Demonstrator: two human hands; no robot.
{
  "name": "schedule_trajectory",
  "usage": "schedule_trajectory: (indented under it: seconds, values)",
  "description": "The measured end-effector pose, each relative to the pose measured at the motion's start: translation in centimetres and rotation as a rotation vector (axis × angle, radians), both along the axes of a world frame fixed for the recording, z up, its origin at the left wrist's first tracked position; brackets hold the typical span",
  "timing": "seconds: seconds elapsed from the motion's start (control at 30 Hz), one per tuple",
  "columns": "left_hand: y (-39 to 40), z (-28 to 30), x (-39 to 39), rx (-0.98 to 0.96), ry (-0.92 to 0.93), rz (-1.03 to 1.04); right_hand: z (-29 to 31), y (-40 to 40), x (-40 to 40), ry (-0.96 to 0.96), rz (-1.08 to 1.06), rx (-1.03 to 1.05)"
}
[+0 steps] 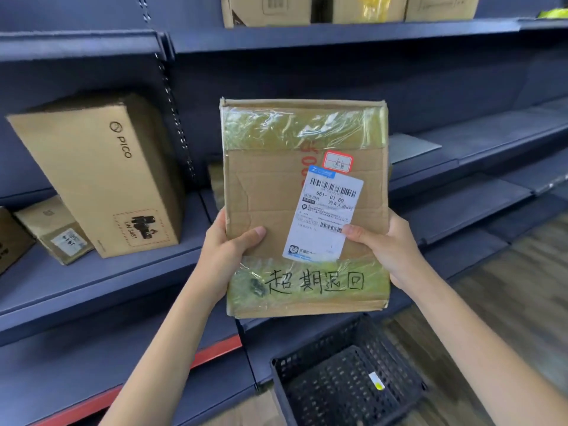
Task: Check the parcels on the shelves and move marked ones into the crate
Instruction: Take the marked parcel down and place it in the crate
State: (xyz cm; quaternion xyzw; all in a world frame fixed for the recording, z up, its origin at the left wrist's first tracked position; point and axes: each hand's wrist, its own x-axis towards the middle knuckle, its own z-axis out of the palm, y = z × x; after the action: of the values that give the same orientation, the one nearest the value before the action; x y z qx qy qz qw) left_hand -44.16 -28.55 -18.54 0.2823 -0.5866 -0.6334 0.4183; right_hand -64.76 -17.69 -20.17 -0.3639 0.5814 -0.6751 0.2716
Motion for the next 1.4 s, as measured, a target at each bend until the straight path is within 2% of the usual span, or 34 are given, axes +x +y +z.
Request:
schedule_trajectory:
  seconds: [0.4, 0.6, 0.83, 1.0, 1.17, 1.4]
  values:
    - [6.1, -9.9, -12.3, 0.237, -0.163, 0.218, -8.5, 3.6, -13.5, 0.081, 0.069, 0.263]
    - [8.2, -16.1, -12.2, 0.395, -0.258, 0.348, -14.9, 3.4, -13.7, -0.006, 0.168, 0.432]
    - [8.0, -22.5, -11.1, 0.546, -0.393, 0.360, -22.6, 2.8, -12.7, -0.137, 0.214, 0.567]
    - [6.9, -28.0, -10.3, 0.560, -0.497, 0.324, -28.0, 1.5, -12.4, -0.123, 0.238, 0.651]
    - [5.8, -35.9, -10.2, 0.589, -0.611, 0.325, -35.6, 0.6, -12.3, -0.122, 0.181, 0.747]
    - [3.2, -46.1, -11.4, 0.487, -0.709, 0.321, -46.4, -1.8, -13.1, -0.125, 0.178, 0.765]
